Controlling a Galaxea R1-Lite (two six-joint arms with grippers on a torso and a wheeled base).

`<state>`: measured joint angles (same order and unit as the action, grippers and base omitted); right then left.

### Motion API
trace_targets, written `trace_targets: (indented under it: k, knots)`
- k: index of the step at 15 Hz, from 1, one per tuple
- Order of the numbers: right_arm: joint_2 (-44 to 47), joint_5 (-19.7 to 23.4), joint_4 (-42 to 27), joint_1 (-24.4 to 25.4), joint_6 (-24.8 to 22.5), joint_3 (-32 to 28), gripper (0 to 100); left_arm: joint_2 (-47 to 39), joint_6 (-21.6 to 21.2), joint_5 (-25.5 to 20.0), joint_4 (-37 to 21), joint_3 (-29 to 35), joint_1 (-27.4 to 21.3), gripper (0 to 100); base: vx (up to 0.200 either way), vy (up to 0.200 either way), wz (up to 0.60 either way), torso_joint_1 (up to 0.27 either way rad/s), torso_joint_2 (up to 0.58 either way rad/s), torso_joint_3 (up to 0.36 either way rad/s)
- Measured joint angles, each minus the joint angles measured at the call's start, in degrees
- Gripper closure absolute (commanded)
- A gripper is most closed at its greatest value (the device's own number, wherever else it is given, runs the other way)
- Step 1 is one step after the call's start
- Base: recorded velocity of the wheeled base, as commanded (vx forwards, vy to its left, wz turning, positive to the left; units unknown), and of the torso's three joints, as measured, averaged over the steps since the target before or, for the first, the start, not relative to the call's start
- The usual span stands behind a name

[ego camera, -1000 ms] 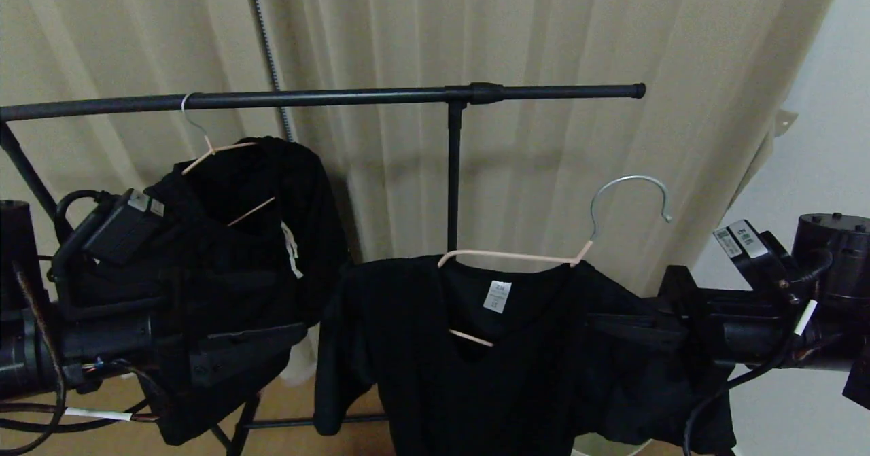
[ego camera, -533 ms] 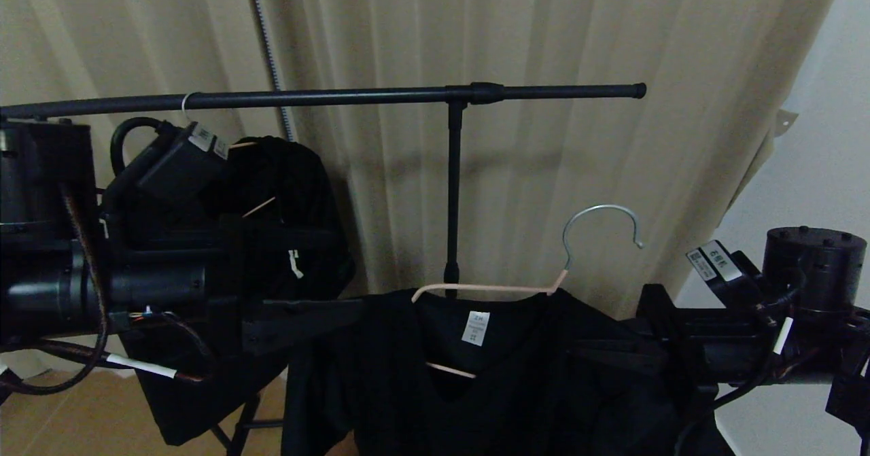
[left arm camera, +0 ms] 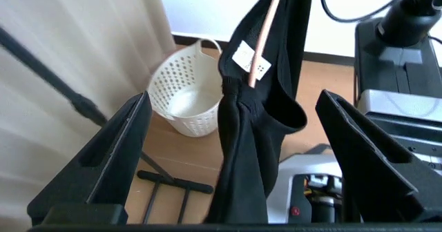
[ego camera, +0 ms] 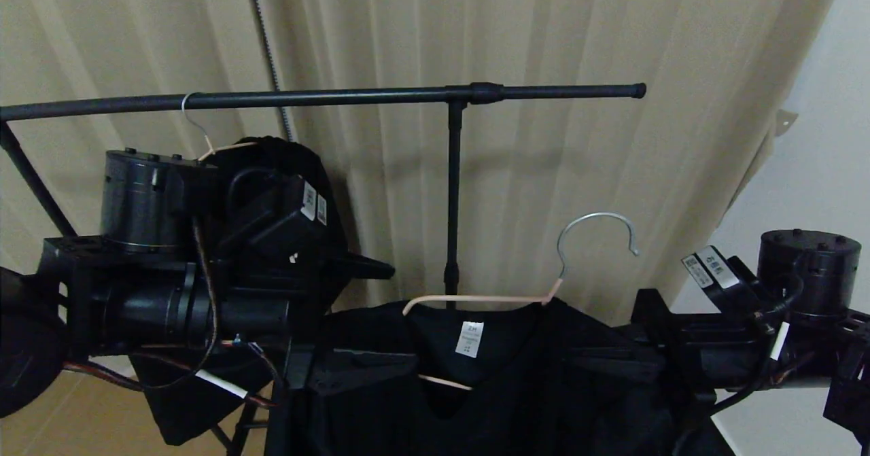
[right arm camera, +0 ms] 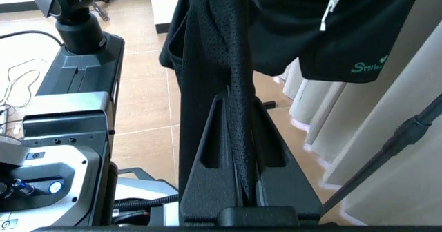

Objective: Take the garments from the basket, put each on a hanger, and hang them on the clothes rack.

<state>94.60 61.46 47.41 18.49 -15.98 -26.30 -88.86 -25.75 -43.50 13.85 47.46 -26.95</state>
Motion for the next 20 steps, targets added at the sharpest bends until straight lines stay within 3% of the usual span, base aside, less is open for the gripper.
trace_targets:
  k: [2, 3, 15, 16, 20]
  knots:
    - [-0.13, 0.01, -0.01, 0.49, -0.99, 0.28, 100, -1.52, -0.09, 0.0, 0.11, 0.28, -0.35, 0, 0.0, 0.0, 0.0, 0.0, 0.0, 0.0]
    - [-0.2, 0.01, -0.01, 0.72, -1.1, 0.37, 100, -2.1, -0.09, 0.0, 0.13, 0.33, -0.46, 100, 0.0, 0.0, 0.0, 0.0, 0.0, 0.0]
    - [-0.39, 0.01, 0.1, 0.83, -0.96, 0.09, 100, -0.23, -0.33, -0.35, 0.4, -3.02, -0.44, 100, 0.0, 0.0, 0.0, 0.0, 0.0, 0.0]
    - [-0.39, 0.04, 0.1, 0.82, -0.95, 0.12, 0, 0.49, -0.3, -0.38, 0.35, -3.63, -0.3, 100, 0.0, 0.0, 0.0, 0.0, 0.0, 0.0]
    - [-0.66, 0.37, 0.13, -1.74, -1.01, 0.12, 0, 3.25, -0.04, -0.32, 0.46, -5.49, 0.74, 100, 0.0, 0.0, 0.0, 0.0, 0.0, 0.0]
